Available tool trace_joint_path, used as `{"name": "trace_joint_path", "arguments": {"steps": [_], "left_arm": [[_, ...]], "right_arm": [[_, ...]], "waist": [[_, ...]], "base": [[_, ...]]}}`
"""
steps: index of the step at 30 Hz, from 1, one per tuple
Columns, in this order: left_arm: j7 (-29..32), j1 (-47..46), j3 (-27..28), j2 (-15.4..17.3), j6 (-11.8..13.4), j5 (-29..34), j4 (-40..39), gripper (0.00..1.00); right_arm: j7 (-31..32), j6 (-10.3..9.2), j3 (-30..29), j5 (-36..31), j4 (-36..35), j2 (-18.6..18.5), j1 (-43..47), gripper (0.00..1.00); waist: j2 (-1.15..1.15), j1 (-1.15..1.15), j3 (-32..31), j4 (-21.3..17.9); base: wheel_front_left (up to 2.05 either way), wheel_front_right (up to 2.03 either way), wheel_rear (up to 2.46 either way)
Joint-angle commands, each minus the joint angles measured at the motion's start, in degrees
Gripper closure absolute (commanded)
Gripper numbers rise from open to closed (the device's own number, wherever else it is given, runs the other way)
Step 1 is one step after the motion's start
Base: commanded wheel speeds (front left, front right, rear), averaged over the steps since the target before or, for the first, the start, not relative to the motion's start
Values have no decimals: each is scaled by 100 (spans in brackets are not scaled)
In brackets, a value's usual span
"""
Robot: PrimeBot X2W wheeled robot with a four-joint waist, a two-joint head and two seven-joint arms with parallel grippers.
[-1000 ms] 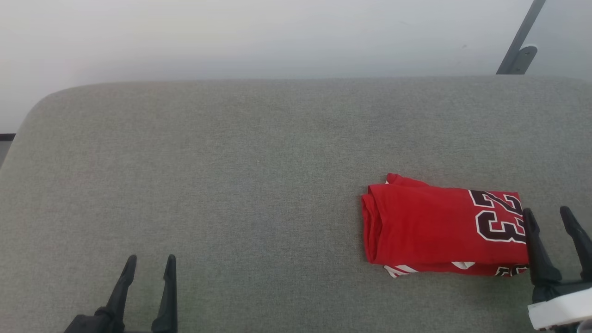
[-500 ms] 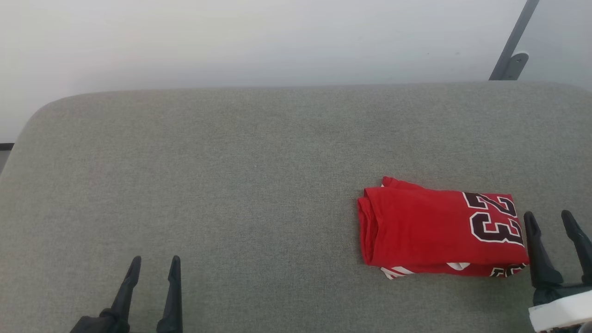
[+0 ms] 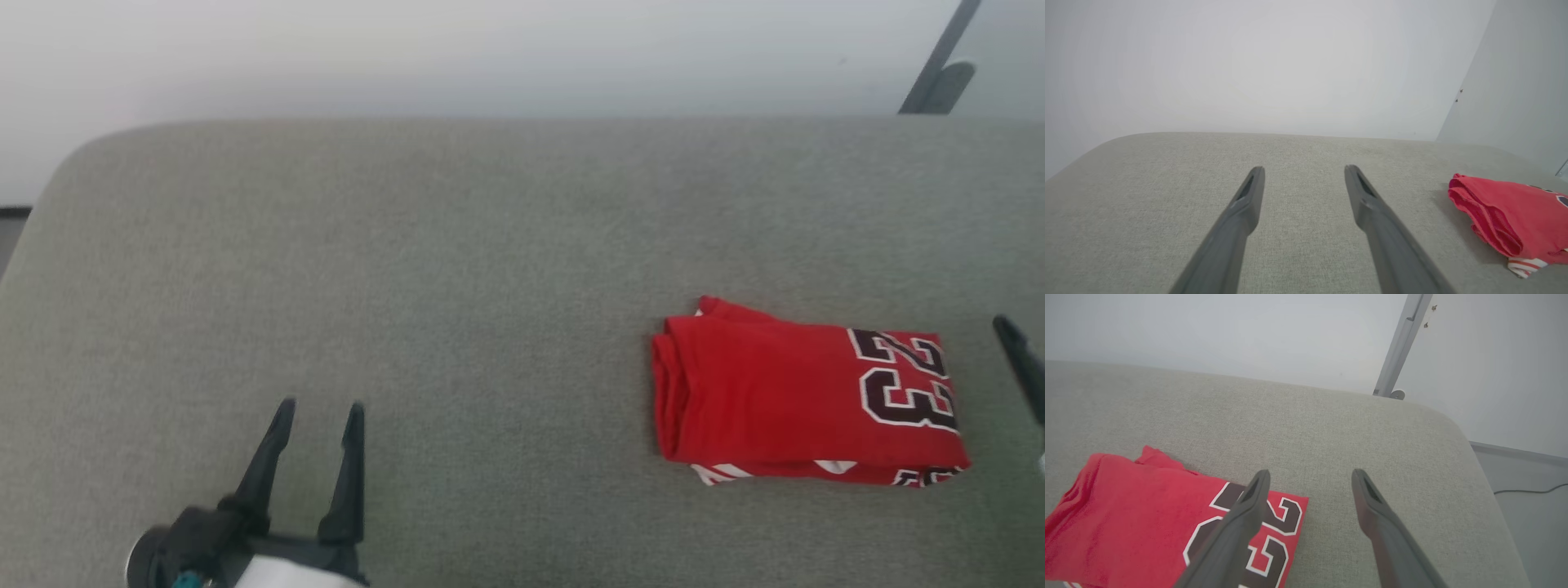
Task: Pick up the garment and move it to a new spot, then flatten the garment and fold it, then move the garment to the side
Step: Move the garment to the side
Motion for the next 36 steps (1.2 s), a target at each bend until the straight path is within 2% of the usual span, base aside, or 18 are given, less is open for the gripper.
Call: {"name": "trace_joint_path", "arguments": {"steps": [1, 5, 11, 16, 20, 27, 28, 29, 30, 31, 36], "left_arm": [[-23, -145, -39, 19, -10, 42, 6, 0], [-23, -465, -194, 16, -10, 84, 35, 0], [-23, -789, -310, -4, -10, 115, 75, 0], [-23, -1038, -412, -17, -10, 154, 54, 0], [-23, -1273, -456, 22, -10, 169, 91, 0], [-24, -1609, -573, 93, -10, 225, 153, 0], [-24, -1655, -589, 106, -10, 235, 159, 0], [-23, -1689, -599, 121, -10, 237, 165, 0], [-23, -1721, -592, 134, -10, 241, 172, 0], [-23, -1757, -587, 158, -10, 247, 178, 0], [-23, -1887, -603, 281, -10, 249, 166, 0]], "right_arm": [[122, -4, 31, 74, 8, -90, -153, 0], [820, -4, 334, 366, 151, -479, -349, 0], [1910, -5, 748, 1094, 176, -761, -400, 0], [2345, -5, 851, 1368, 314, -783, -527, 0], [2723, -5, 957, 1410, 508, -659, -563, 0], [3027, -16, 1113, 1382, 690, -454, -554, 0], [3042, -16, 1144, 1386, 689, -419, -560, 21], [3034, -16, 1167, 1387, 683, -386, -581, 60], [2971, -16, 1152, 1419, 680, -337, -621, 82], [2908, -16, 1131, 1444, 683, -293, -669, 100], [2514, -18, 972, 1506, 707, -181, -931, 100]], "waist": [[0, 0, 170, 104], [0, 0, 450, 204], [0, 0, 773, 255], [0, 0, 1100, 236], [0, 0, 1339, 221], [0, 0, 1610, 175], [0, 0, 1642, 154], [0, 0, 1671, 129], [0, 0, 1703, 95], [0, 0, 1727, 54], [0, 0, 1820, -243]], "base": [[0, 0, 0], [0, 0, 0], [0, 0, 0], [0, 0, 0], [0, 0, 0], [0, 0, 0], [0, 0, 0], [0, 0, 0], [0, 0, 0], [0, 0, 0], [0, 0, 0]]}}
